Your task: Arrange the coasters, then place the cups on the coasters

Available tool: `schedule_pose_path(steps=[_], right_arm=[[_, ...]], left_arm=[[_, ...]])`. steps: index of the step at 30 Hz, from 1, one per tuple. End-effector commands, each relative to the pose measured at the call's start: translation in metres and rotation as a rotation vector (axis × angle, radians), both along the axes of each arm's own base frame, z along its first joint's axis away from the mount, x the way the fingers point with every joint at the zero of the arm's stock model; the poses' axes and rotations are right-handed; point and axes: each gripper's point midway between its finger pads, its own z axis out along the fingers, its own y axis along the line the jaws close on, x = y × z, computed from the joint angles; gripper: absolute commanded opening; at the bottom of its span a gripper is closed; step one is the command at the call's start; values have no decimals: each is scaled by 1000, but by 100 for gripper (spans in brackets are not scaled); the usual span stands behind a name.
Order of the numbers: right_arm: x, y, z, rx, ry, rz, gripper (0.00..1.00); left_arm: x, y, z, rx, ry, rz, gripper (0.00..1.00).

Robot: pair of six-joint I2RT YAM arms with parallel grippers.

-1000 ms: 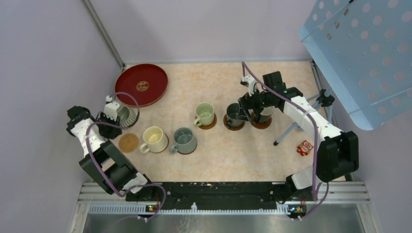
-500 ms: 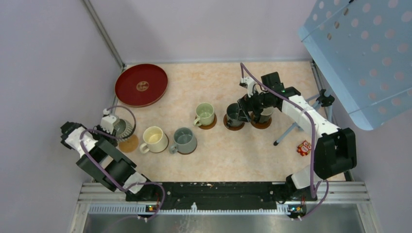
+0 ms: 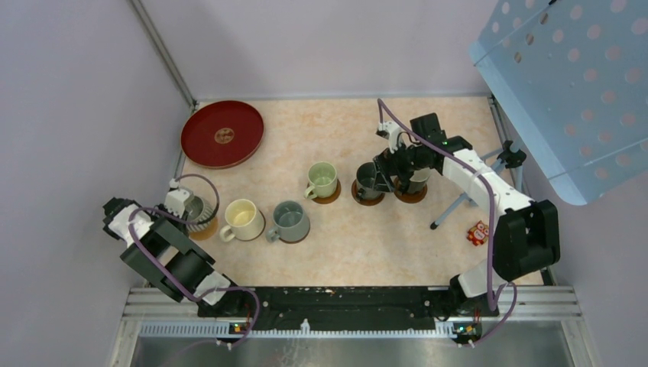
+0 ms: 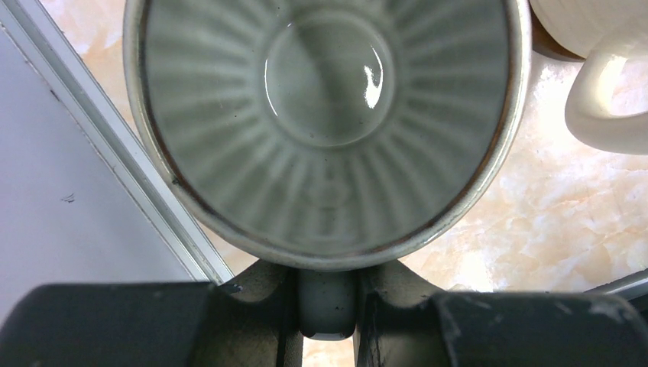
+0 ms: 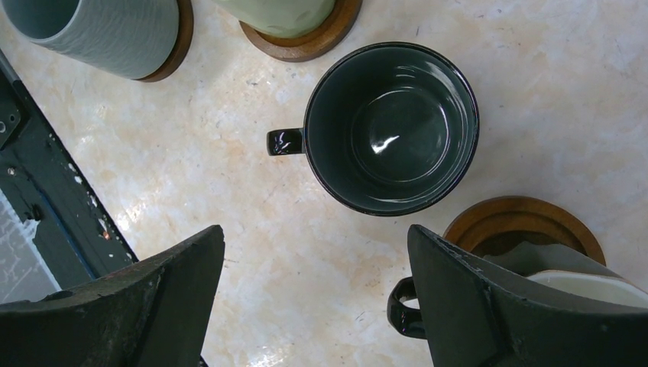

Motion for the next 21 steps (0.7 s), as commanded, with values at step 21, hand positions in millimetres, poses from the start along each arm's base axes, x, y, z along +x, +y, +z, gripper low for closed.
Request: schedule_pose_path(steps=[21], right_arm=[[12, 4, 19, 28, -39, 4, 88]], left_arm=[[3, 5, -17, 12, -7, -18, 6]])
